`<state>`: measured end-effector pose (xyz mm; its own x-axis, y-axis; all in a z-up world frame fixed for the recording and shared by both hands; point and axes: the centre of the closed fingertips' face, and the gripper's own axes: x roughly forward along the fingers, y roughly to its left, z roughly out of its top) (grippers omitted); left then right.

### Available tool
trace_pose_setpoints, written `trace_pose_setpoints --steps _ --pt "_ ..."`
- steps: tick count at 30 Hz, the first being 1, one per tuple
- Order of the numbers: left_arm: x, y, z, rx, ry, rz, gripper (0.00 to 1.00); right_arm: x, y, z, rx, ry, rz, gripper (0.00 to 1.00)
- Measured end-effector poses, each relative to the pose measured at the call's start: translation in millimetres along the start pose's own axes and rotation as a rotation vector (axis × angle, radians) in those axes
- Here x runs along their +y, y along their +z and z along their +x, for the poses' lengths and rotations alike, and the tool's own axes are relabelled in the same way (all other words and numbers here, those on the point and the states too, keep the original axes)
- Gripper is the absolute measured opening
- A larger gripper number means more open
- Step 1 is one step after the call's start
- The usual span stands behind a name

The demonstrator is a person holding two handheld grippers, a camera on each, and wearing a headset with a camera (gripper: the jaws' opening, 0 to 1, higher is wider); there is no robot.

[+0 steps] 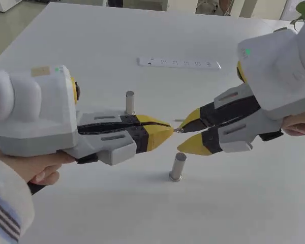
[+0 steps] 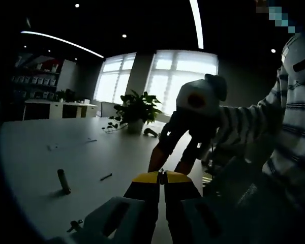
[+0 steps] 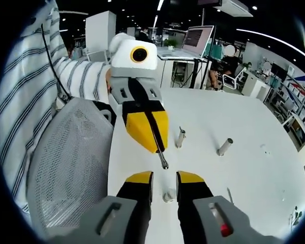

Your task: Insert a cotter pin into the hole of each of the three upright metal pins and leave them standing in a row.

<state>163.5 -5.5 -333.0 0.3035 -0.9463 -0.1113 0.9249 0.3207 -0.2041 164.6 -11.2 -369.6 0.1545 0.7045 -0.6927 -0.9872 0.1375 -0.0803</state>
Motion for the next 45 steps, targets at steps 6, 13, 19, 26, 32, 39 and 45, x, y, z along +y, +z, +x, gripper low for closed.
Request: trace_pose_setpoints --steps 6,13,19,26,32,39,45 --pt "-2.6 -0.7 -3.6 0.01 -0.021 0.018 0.0 8.4 6.2 3.1 -0.035 0.034 0.027 0.08" --pt "-5.0 -3.9 -6.0 0.025 -0.04 0.039 0.0 12.7 12.0 3.2 -0.058 0.054 0.023 0.04" --pt "-7.1 -9.0 -5.3 0.044 -0.06 0.056 0.0 16.6 14.5 4.1 -0.06 0.081 0.026 0.0" --pt "-8.8 -15.5 -4.1 0.069 -0.08 0.066 0.0 19.9 10.3 5.4 -0.037 0.094 0.022 0.0" --pt "-14.0 -18.0 -2.3 0.089 -0.108 0.083 0.0 25.7 6.6 3.8 -0.023 0.097 0.019 0.0" --pt "-9.5 -21.7 3.4 0.105 -0.087 0.136 0.02 21.8 0.0 1.9 0.0 0.08 0.013 0.0" --pt "-4.8 -32.5 5.0 0.147 -0.081 0.152 0.17 16.2 -12.3 -0.3 0.042 0.053 0.005 0.0"
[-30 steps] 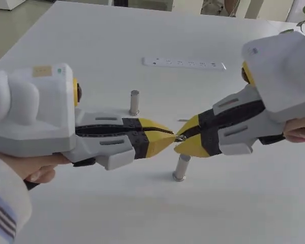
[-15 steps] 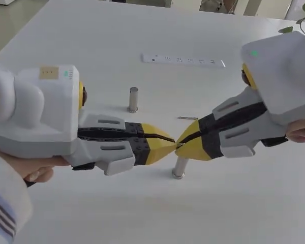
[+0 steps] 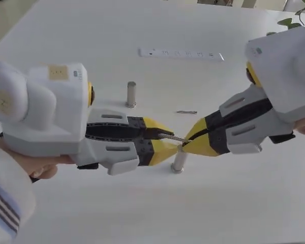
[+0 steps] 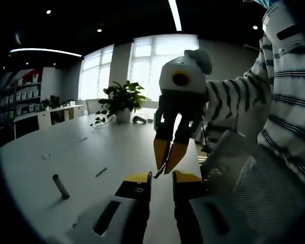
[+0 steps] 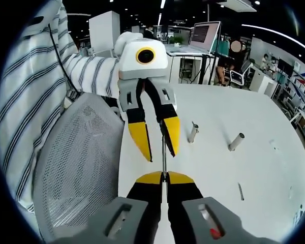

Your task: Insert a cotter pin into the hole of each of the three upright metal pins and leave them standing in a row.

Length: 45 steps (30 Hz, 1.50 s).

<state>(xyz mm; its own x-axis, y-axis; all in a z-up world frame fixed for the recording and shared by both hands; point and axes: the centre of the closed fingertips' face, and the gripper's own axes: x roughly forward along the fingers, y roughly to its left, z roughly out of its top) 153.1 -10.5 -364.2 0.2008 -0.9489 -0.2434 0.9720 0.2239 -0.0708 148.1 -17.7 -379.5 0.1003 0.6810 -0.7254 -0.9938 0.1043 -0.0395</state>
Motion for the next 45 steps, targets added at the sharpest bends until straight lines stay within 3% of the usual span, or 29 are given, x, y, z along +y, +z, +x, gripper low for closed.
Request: trace_pose_setpoints --steps 7,14,25,31,41,45 --pt "10.3 -13.1 6.4 0.05 0.032 0.006 0.27 -5.6 -21.7 -3.9 0.072 -0.024 -0.001 0.0" --pt "16.4 -22.0 19.9 0.077 0.04 -0.003 0.28 -8.7 -47.2 -5.8 0.15 -0.026 -0.008 0.0" --pt "19.5 -39.3 42.0 0.14 0.011 -0.007 0.27 -17.6 -86.0 -5.7 0.229 -0.035 0.026 0.0" --pt "27.8 -46.8 51.3 0.174 0.019 0.009 0.27 -26.6 -95.8 -4.2 0.249 -0.052 0.038 0.0" --pt "29.6 -55.8 59.9 0.233 -0.007 0.044 0.25 -29.2 -98.8 -0.1 0.26 -0.061 0.044 0.0" --pt "28.1 -56.7 61.6 0.243 -0.015 0.053 0.18 -28.4 -99.0 2.6 0.261 -0.059 0.044 0.0"
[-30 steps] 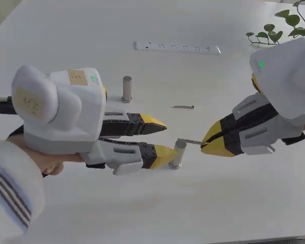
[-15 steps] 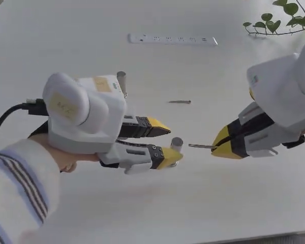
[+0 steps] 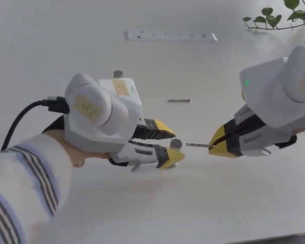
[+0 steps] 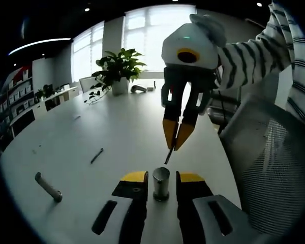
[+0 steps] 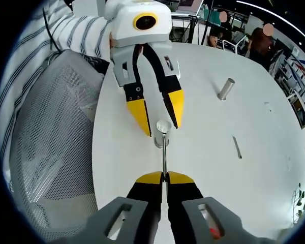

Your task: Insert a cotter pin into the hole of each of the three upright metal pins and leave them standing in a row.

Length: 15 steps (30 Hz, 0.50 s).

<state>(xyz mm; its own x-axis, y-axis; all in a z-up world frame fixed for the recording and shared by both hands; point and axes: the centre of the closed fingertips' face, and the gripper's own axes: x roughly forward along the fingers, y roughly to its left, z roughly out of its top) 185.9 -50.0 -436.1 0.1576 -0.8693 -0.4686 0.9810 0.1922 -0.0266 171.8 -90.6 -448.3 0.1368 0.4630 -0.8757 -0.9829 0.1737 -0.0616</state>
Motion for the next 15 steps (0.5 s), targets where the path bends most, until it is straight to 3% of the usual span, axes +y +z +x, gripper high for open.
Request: trace_pose_setpoints --steps 3,11,15 --pt "2.2 -0.6 0.9 0.006 0.005 -0.008 0.11 0.7 1.2 2.0 -0.003 0.003 0.003 0.0" --pt "-0.3 -2.6 2.3 0.015 -0.01 -0.035 0.1 -0.8 2.7 4.5 -0.011 -0.002 0.006 0.0" --pt "-0.9 -2.1 2.3 0.017 -0.004 -0.02 0.1 -0.7 3.9 5.4 -0.014 -0.002 0.007 0.0"
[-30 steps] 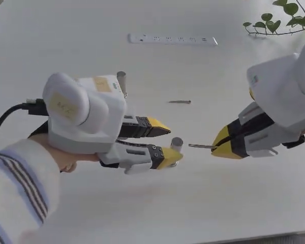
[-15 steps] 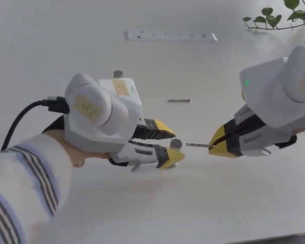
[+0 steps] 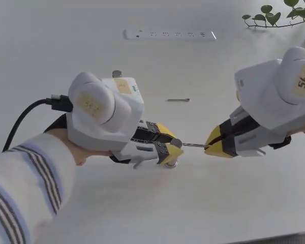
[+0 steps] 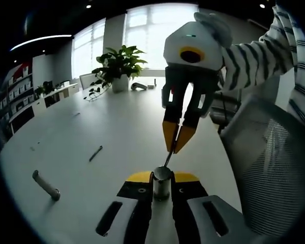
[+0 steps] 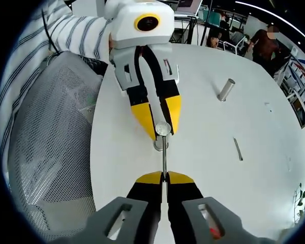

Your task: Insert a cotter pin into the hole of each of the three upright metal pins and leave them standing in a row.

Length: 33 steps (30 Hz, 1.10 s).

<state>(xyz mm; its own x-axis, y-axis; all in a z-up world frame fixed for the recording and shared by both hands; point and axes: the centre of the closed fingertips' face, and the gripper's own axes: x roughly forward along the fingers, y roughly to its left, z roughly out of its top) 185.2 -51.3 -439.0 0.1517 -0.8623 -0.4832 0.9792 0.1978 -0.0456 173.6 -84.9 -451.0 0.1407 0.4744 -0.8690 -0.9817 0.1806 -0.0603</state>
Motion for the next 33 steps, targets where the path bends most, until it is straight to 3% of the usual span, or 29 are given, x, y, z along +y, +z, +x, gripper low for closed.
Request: trace_pose_setpoints --steps 23,33 --pt "1.4 0.1 -1.1 0.006 0.01 0.007 0.09 -5.6 24.8 16.8 -0.056 0.008 0.009 0.0" --pt "1.5 -0.1 -1.3 0.006 0.012 0.006 0.09 -6.7 33.1 23.4 -0.081 0.019 -0.04 0.0"
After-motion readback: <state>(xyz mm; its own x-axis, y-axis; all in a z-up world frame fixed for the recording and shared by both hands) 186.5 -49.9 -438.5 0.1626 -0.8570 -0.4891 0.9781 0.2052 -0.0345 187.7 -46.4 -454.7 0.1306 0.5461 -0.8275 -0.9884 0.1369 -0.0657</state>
